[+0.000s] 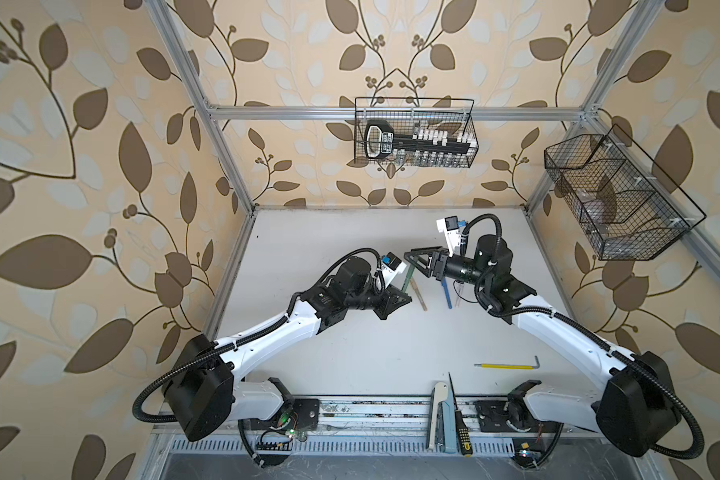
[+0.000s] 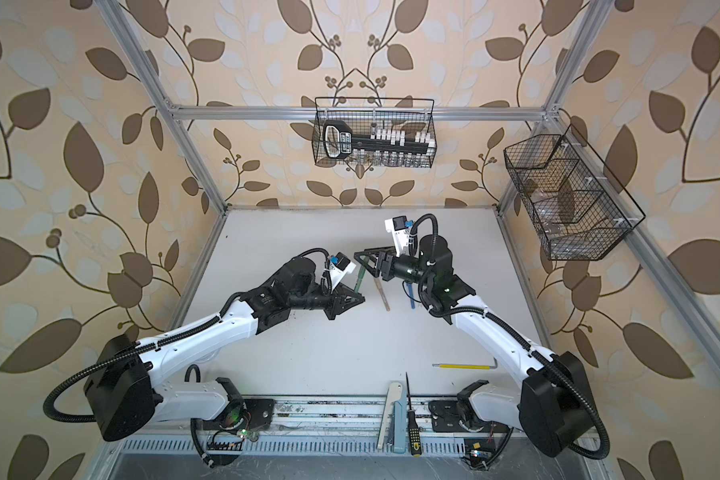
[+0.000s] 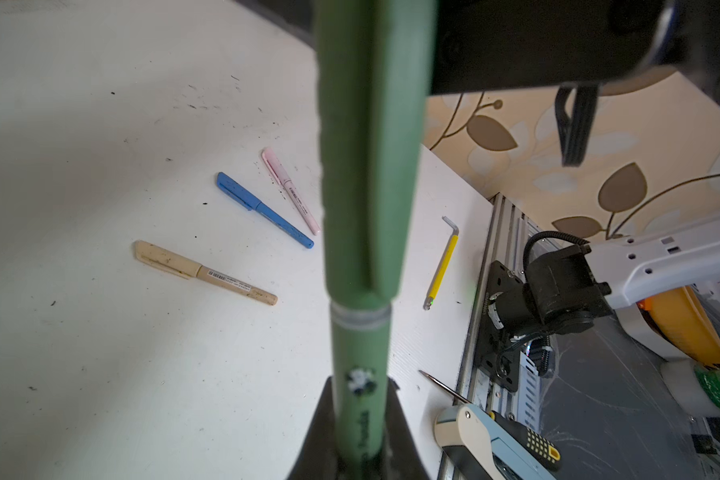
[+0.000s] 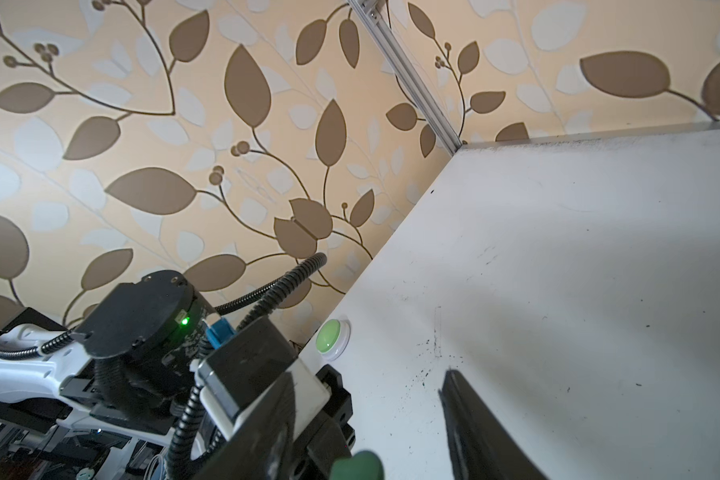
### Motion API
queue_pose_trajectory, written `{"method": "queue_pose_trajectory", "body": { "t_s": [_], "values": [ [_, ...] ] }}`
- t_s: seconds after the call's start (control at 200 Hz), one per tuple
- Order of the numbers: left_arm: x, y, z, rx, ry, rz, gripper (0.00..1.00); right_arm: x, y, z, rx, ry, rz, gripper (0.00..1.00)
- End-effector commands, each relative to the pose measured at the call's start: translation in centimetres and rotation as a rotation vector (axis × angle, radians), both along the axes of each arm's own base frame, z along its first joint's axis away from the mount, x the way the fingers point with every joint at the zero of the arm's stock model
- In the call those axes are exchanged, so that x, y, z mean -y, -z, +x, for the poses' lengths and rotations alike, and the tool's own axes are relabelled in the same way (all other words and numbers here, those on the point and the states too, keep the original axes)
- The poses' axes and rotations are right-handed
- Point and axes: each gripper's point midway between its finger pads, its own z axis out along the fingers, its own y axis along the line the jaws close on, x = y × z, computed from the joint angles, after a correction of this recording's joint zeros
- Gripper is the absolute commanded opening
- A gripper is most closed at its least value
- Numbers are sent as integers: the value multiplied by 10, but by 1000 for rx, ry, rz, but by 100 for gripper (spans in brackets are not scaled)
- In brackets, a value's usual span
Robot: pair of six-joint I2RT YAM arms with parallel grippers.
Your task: Insert the pens into the pen caps
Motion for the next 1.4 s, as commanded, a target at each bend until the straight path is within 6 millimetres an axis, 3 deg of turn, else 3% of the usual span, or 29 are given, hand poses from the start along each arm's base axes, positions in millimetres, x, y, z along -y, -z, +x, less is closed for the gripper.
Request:
{"method": "queue_pose_trajectory", "body": {
  "t_s": [0.0,0.255,0.45,0.56,0.73,0.94,1.115,1.135,1.394],
  "values": [
    [5,-28,-5,48,39,-56,0,-4,-8,-3,17,-42,-1,55],
    [5,-32,-3,62,28,-61,0,-7,-10,-13,26,-67,5,40],
    [4,-36,6,79,-2,-71,0,-7,-5,-17,12,-69,4,13],
    [1,-49,19,114,-29,-100,0,-9,-1,-19,-3,-78,4,0],
    [-12,-88,51,221,-88,-190,0,-13,12,-22,-41,-90,-9,0],
    [-43,-147,105,332,-147,-323,0,-24,39,-30,-115,-124,-36,0],
    [-55,-191,126,422,-133,-390,0,-35,64,-42,-181,-168,-59,0],
    [-53,-183,134,403,-133,-383,0,-36,67,-43,-190,-171,-61,0],
    [-88,-223,163,468,-191,-517,0,-48,102,-68,-291,-226,-70,0]
  ]
}}
